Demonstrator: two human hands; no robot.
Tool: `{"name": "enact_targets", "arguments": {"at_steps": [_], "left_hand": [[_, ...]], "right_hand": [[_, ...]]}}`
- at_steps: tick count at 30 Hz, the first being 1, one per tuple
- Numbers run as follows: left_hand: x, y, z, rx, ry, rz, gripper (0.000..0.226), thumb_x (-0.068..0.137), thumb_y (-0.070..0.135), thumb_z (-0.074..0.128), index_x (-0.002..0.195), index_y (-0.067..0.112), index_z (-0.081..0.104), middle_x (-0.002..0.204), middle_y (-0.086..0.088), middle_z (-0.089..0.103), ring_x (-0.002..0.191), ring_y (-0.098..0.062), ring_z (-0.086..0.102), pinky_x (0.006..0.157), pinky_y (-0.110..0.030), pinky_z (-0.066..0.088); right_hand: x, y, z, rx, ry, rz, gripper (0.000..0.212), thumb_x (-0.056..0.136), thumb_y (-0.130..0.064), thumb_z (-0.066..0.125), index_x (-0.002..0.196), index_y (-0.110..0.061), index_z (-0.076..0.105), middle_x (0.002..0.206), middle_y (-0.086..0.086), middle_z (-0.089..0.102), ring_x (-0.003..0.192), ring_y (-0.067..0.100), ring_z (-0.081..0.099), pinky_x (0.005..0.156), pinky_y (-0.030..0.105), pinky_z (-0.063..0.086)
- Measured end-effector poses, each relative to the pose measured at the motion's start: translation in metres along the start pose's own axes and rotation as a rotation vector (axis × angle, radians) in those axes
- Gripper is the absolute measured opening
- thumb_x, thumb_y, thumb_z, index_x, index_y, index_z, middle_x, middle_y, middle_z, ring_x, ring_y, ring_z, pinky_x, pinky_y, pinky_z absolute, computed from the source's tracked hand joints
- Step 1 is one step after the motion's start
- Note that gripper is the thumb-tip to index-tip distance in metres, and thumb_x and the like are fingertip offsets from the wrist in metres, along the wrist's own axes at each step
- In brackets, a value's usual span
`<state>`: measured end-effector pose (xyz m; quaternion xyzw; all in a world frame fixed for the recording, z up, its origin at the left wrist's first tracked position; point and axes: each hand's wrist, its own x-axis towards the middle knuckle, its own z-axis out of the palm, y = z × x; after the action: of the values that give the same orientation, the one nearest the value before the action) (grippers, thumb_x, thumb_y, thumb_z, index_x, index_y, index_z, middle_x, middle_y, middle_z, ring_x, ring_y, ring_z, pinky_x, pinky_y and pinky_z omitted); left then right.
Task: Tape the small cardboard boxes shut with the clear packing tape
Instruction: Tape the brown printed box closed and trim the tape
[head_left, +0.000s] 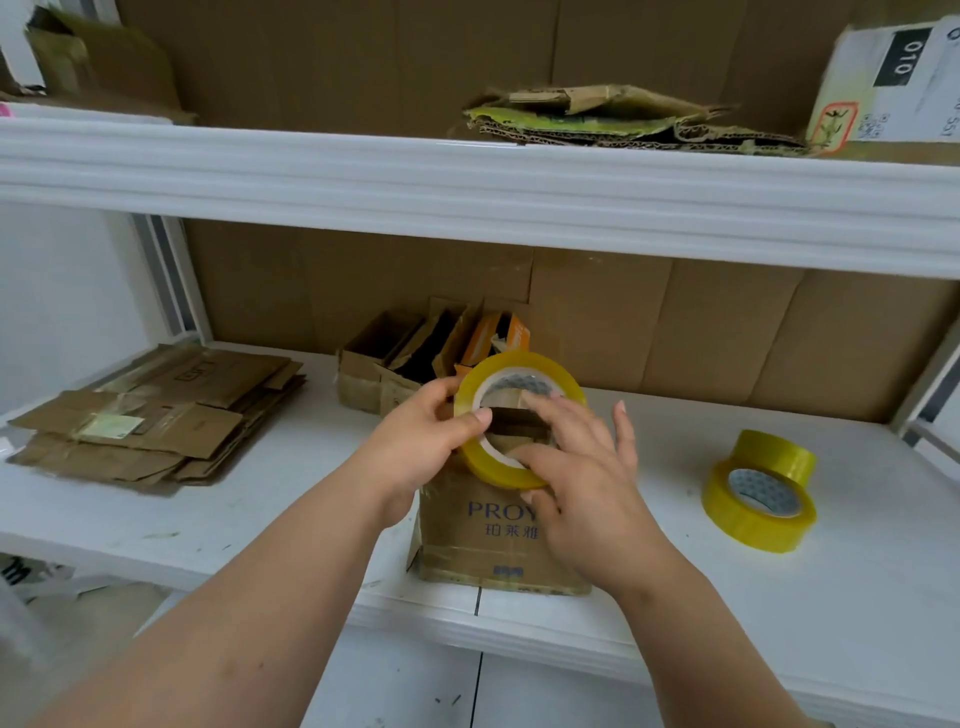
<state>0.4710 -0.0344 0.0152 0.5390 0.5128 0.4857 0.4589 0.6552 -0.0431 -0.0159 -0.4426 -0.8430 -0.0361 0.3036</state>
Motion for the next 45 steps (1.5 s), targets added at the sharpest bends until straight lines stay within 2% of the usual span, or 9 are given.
{"name": "enact_targets", "arguments": {"at_steps": [4,8,13,17,20,29,34,40,45], "left_hand": [[0.001,-0.008,0.000,-0.225,0.030,0.015,0.046,0.092,0.013,0.066,0.137,0.015,0.054,0.106,0.001,0.075,0.097,-0.012,0.071,0.077,-0.018,0.054],[0.001,-0.009,0.003,-0.294,0.050,0.066,0.044,0.091,0.010,0.065,0.133,0.017,0.052,0.101,0.006,0.075,0.098,-0.014,0.071,0.075,-0.020,0.057],[0.001,-0.005,0.004,-0.168,0.009,0.060,0.049,0.087,0.012,0.072,0.128,0.025,0.049,0.112,0.002,0.071,0.104,-0.015,0.069,0.092,-0.032,0.055],[0.004,-0.004,-0.008,-0.171,-0.094,-0.014,0.056,0.077,0.044,0.074,0.125,0.018,0.062,0.113,-0.003,0.071,0.110,-0.023,0.065,0.107,-0.040,0.044],[0.013,0.004,-0.016,-0.372,-0.028,-0.146,0.075,0.080,0.069,0.054,0.125,0.009,0.064,0.094,-0.005,0.061,0.094,-0.021,0.060,0.096,-0.033,0.046],[0.021,0.012,-0.016,-0.311,0.019,-0.243,0.005,0.094,0.005,0.061,0.094,0.001,0.065,0.084,-0.015,0.066,0.077,-0.023,0.067,0.065,-0.025,0.059],[0.022,0.014,-0.015,-0.288,0.033,-0.251,0.011,0.096,-0.003,0.053,0.089,0.002,0.059,0.081,-0.015,0.061,0.074,-0.024,0.064,0.061,-0.024,0.060],[0.026,0.016,-0.017,-0.227,0.027,-0.267,0.019,0.098,0.004,0.050,0.084,0.014,0.057,0.086,-0.007,0.065,0.077,-0.021,0.064,0.089,-0.036,0.053],[0.031,0.019,-0.023,-0.168,-0.024,-0.212,0.010,0.102,0.016,0.049,0.100,0.017,0.059,0.101,-0.003,0.071,0.092,-0.026,0.068,0.107,-0.052,0.037]], "right_hand": [[-0.002,-0.004,-0.003,0.323,0.168,0.298,0.081,0.074,-0.019,0.079,0.122,-0.069,0.037,0.157,-0.016,0.008,0.149,0.025,0.007,0.118,0.056,0.023],[0.004,-0.001,0.010,0.638,0.079,0.576,0.098,0.083,-0.030,0.068,0.139,-0.069,-0.002,0.109,-0.029,0.060,0.125,0.016,0.044,0.116,0.049,0.029],[0.014,0.003,0.000,1.001,0.102,0.626,0.070,0.073,-0.032,0.065,0.138,-0.044,0.042,0.111,-0.020,0.064,0.115,0.011,0.059,0.105,0.046,0.047],[0.017,0.015,-0.008,1.019,0.189,0.563,0.057,0.096,-0.023,0.062,0.146,-0.041,0.039,0.134,-0.013,0.058,0.125,0.009,0.055,0.109,0.041,0.043],[0.015,0.022,-0.011,1.021,0.181,0.559,0.059,0.097,-0.018,0.060,0.146,-0.041,0.039,0.126,-0.019,0.062,0.114,-0.003,0.060,0.103,0.026,0.046],[0.012,0.034,-0.015,1.044,0.108,0.476,0.061,0.091,-0.005,0.064,0.133,-0.047,0.049,0.122,-0.014,0.068,0.115,0.004,0.062,0.091,0.020,0.053],[0.019,0.041,-0.017,1.067,0.105,0.493,0.070,0.077,-0.015,0.080,0.138,-0.031,0.049,0.118,-0.005,0.068,0.116,0.012,0.063,0.091,0.029,0.053],[0.034,0.042,-0.028,1.014,0.095,0.427,0.057,0.071,-0.028,0.071,0.125,-0.013,0.057,0.107,0.007,0.072,0.099,0.020,0.070,0.077,0.026,0.055],[0.055,0.030,-0.048,0.837,0.072,0.312,0.045,0.077,-0.040,0.066,0.120,-0.032,0.053,0.104,-0.011,0.068,0.097,0.004,0.066,0.075,0.021,0.052]]}}
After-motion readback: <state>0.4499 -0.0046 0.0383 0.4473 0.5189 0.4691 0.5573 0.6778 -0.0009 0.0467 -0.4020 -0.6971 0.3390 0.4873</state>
